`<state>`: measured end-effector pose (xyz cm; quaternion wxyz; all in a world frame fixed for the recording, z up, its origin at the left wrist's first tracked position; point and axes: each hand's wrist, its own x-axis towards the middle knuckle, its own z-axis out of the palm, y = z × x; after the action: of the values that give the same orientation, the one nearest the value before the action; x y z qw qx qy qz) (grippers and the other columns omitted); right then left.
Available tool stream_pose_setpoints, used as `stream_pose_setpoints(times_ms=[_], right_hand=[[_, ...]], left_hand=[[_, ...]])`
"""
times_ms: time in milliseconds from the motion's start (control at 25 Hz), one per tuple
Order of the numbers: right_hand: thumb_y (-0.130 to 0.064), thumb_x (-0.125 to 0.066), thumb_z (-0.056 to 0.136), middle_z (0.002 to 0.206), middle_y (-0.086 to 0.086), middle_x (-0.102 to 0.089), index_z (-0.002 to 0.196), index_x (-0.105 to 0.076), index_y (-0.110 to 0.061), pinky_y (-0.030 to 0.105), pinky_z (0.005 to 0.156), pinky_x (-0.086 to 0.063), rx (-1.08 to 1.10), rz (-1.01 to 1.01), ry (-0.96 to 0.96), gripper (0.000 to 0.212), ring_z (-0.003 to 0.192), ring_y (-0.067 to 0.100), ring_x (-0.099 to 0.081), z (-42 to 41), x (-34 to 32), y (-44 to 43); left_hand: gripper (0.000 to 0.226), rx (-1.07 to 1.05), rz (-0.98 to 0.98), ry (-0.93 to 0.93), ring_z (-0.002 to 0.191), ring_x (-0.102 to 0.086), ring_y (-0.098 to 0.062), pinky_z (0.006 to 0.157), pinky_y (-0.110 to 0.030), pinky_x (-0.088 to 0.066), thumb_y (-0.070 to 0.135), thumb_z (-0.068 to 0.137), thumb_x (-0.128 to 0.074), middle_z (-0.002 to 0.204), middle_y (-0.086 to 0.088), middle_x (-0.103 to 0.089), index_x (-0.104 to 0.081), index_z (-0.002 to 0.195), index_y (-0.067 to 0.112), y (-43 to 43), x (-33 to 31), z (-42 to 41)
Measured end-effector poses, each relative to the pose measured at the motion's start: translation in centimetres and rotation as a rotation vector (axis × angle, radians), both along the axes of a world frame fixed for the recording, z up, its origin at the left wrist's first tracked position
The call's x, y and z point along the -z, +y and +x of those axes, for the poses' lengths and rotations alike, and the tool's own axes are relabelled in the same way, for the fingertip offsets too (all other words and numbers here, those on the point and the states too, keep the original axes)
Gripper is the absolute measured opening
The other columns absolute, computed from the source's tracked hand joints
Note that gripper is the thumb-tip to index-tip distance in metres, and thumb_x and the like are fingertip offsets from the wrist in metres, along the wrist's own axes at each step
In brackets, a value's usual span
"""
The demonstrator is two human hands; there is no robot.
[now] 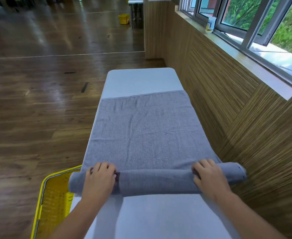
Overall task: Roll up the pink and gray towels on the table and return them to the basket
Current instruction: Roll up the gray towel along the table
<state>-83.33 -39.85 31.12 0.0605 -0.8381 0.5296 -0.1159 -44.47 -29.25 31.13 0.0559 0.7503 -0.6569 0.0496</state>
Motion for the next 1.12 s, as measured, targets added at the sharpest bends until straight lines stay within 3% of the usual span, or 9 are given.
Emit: stream_pose_setpoints(times_ms=[80, 200, 280, 440, 640, 800, 960, 1120], right_hand=[[-0.026, -0.060, 0.074, 0.086, -0.007, -0.060, 0.085, -0.063, -0.027, 0.042, 0.077, -0.047, -0.092, -0.087, -0.038, 0.011, 0.085, 0.021, -0.052, 0.2, 0.4, 1.5], [-0.037, -0.063, 0.069, 0.105, -0.011, -0.065, 0.109, -0.067, -0.027, 0.042, 0.103, -0.044, -0.119, -0.003, 0.009, 0.042, 0.100, 0.017, -0.057, -0.4, 1.4, 3.2], [-0.029, -0.068, 0.065, 0.114, -0.010, -0.064, 0.118, -0.064, -0.027, 0.044, 0.109, -0.040, -0.102, 0.017, 0.074, 0.053, 0.108, 0.016, -0.057, -0.8, 1.9, 3.4], [-0.016, -0.072, 0.064, 0.098, -0.012, -0.066, 0.105, -0.066, -0.031, 0.039, 0.093, -0.048, -0.051, 0.042, 0.058, 0.044, 0.092, 0.016, -0.059, 0.0, 1.1, 2.5], [-0.034, -0.053, 0.069, 0.085, -0.016, -0.062, 0.088, -0.062, -0.034, 0.033, 0.076, -0.041, -0.114, 0.155, 0.097, 0.021, 0.084, 0.014, -0.056, -1.4, 0.3, 3.6], [-0.045, -0.035, 0.077, 0.088, -0.009, -0.068, 0.088, -0.059, -0.025, 0.037, 0.079, -0.041, -0.169, 0.289, 0.180, 0.034, 0.089, 0.015, -0.056, -1.8, -0.7, 2.8], [-0.040, -0.043, 0.078, 0.093, -0.009, -0.067, 0.096, -0.061, -0.029, 0.038, 0.077, -0.037, -0.088, 0.201, 0.153, 0.028, 0.093, 0.020, -0.054, 0.1, -1.1, 0.4], [-0.025, -0.056, 0.076, 0.094, -0.005, -0.062, 0.091, -0.066, -0.025, 0.039, 0.075, -0.047, -0.060, -0.031, -0.019, 0.018, 0.086, 0.022, -0.054, 1.1, -0.6, 0.5]], left_hand=[[0.020, 0.079, -0.034, 0.060, 0.093, -0.056, -0.022, 0.084, -0.040, -0.039, 0.038, 0.087, -0.045, 0.096, 0.006, -0.060, -0.061, 0.092, 0.029, 1.3, 0.8, -1.1], [0.052, 0.168, 0.061, 0.092, 0.114, -0.057, -0.017, 0.105, -0.040, -0.033, 0.043, 0.078, -0.052, 0.126, 0.008, -0.062, -0.063, 0.126, 0.024, 3.7, 2.6, -1.4], [0.060, 0.136, 0.084, 0.092, 0.117, -0.054, -0.014, 0.108, -0.038, -0.028, 0.035, 0.074, -0.045, 0.130, 0.010, -0.061, -0.061, 0.131, 0.025, 3.7, 3.1, -0.8], [0.047, 0.071, 0.103, 0.182, 0.103, -0.054, -0.010, 0.094, -0.030, -0.032, 0.030, 0.073, -0.041, 0.110, 0.016, -0.066, -0.066, 0.112, 0.032, 2.5, 1.8, -0.9], [0.031, 0.102, 0.107, 0.224, 0.091, -0.053, -0.002, 0.080, -0.027, -0.038, 0.038, 0.070, -0.045, 0.092, 0.023, -0.063, -0.063, 0.095, 0.039, 5.3, 1.3, -0.9], [0.020, 0.118, 0.111, 0.170, 0.083, -0.053, -0.003, 0.069, -0.029, -0.039, 0.043, 0.071, -0.047, 0.080, 0.019, -0.062, -0.055, 0.088, 0.038, 6.4, 0.8, -0.9], [0.026, 0.040, 0.159, 0.125, 0.085, -0.063, -0.016, 0.076, -0.039, -0.039, 0.049, 0.081, -0.033, 0.082, 0.010, -0.067, -0.052, 0.094, 0.036, 2.7, -0.1, 0.1], [0.015, -0.036, 0.056, 0.016, 0.084, -0.056, -0.024, 0.072, -0.043, -0.039, 0.043, 0.081, -0.052, 0.085, 0.005, -0.057, -0.055, 0.082, 0.028, 1.4, -0.3, -0.7]])
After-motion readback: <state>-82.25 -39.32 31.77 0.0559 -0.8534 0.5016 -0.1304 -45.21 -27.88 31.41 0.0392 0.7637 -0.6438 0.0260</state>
